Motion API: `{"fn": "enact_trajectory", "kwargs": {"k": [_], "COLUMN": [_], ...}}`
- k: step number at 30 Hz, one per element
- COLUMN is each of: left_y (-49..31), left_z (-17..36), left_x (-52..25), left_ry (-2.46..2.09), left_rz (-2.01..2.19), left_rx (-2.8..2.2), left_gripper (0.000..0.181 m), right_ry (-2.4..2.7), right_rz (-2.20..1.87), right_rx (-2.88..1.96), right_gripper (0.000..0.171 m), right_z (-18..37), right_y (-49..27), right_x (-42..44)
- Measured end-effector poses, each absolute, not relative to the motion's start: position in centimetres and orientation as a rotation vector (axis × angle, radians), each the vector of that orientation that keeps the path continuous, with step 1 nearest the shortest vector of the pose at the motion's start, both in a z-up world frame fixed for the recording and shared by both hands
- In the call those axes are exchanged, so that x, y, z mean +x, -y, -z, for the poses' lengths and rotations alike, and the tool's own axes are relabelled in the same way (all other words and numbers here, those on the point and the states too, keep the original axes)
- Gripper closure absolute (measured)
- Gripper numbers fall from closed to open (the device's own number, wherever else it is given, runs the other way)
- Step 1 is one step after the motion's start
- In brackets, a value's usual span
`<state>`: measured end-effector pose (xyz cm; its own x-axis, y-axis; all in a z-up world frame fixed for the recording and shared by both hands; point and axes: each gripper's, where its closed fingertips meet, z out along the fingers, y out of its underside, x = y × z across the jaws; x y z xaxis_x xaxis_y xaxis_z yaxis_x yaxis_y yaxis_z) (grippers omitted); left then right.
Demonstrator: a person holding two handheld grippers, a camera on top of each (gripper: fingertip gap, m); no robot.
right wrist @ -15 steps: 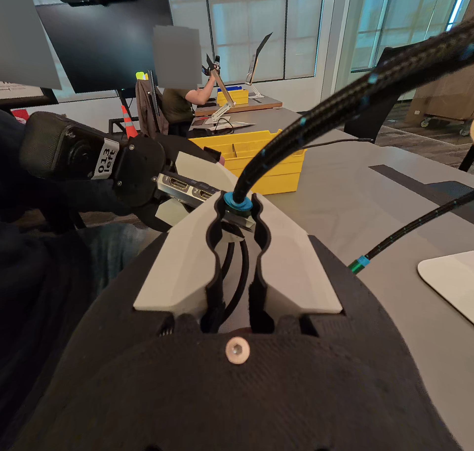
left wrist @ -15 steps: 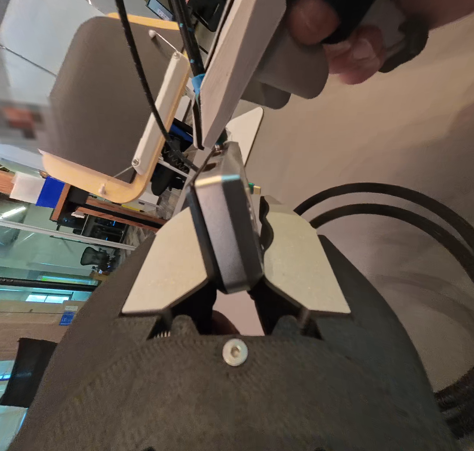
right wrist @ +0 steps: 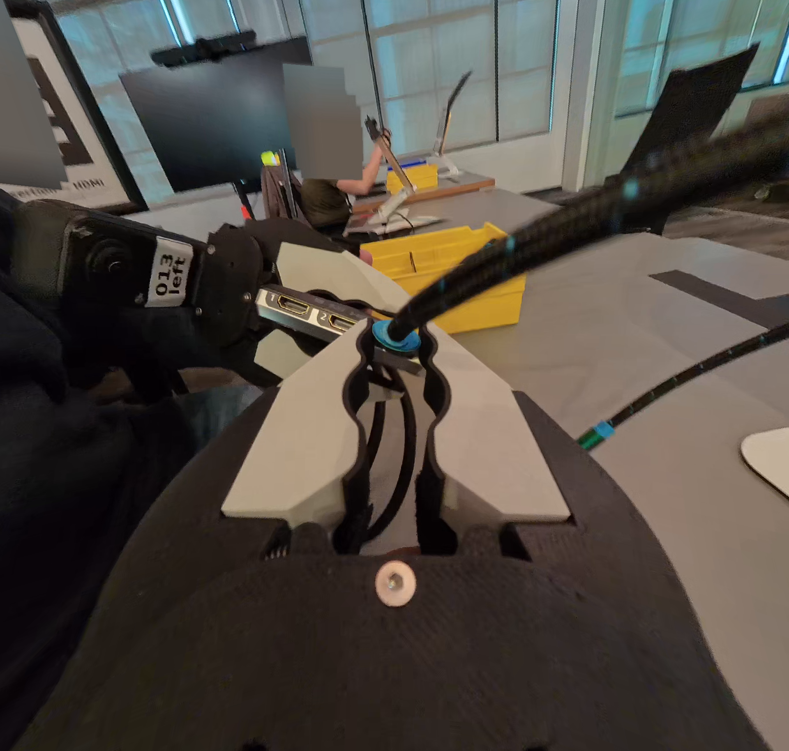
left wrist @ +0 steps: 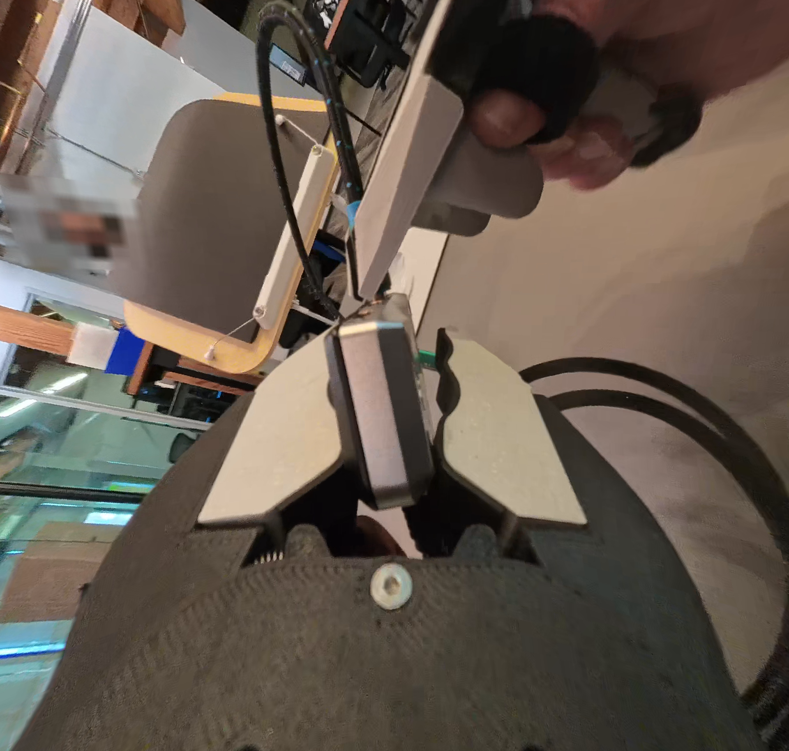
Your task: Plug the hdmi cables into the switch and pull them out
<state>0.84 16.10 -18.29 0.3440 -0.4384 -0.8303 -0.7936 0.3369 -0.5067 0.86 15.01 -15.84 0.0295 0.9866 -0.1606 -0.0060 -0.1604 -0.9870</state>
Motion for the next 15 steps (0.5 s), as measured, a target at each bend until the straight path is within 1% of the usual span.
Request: {"fn": "enact_trajectory", "kwargs": {"k": [1,4,9,10,11,12,15], "left_y": [-16.3,-16.9,-17.3,-17.3,-17.3,-17.4,-17.4], "left_z": [18.3,18.1,18.0,18.1,18.0,17.9,17.9], "left_x": [0.6,-0.4,-2.0,-2.1,-2.3,-2.4,-2.3], "left_ry": [-1.291,-1.319,-1.397,-1.417,-1.424,-1.42,-1.426], "left_rz": [-0.364,-0.426,-0.516,-0.511,-0.522,-0.535,-0.536], "left_rx": [-1.288,-1.28,-1.261,-1.258,-1.254,-1.253,-1.254], "left_gripper": [0.144,0.144,0.144,0.144,0.144,0.143,0.143], "right_ry": [1.125,1.211,1.35,1.399,1.444,1.478,1.595], "right_rz": [-1.262,-1.142,-0.904,-0.852,-0.787,-0.712,-0.348], "right_rx": [-1.363,-1.431,-1.432,-1.421,-1.398,-1.383,-1.36], "right_gripper": [0.152,0.136,0.127,0.134,0.153,0.166,0.171], "right_z": [16.0,16.6,16.1,15.9,15.6,15.4,15.8], "right_y": [-15.1,-15.0,-14.3,-13.8,-13.4,-13.3,-14.7], "right_x": [0.9,1.6,3.5,3.7,3.9,4.0,4.1]}}
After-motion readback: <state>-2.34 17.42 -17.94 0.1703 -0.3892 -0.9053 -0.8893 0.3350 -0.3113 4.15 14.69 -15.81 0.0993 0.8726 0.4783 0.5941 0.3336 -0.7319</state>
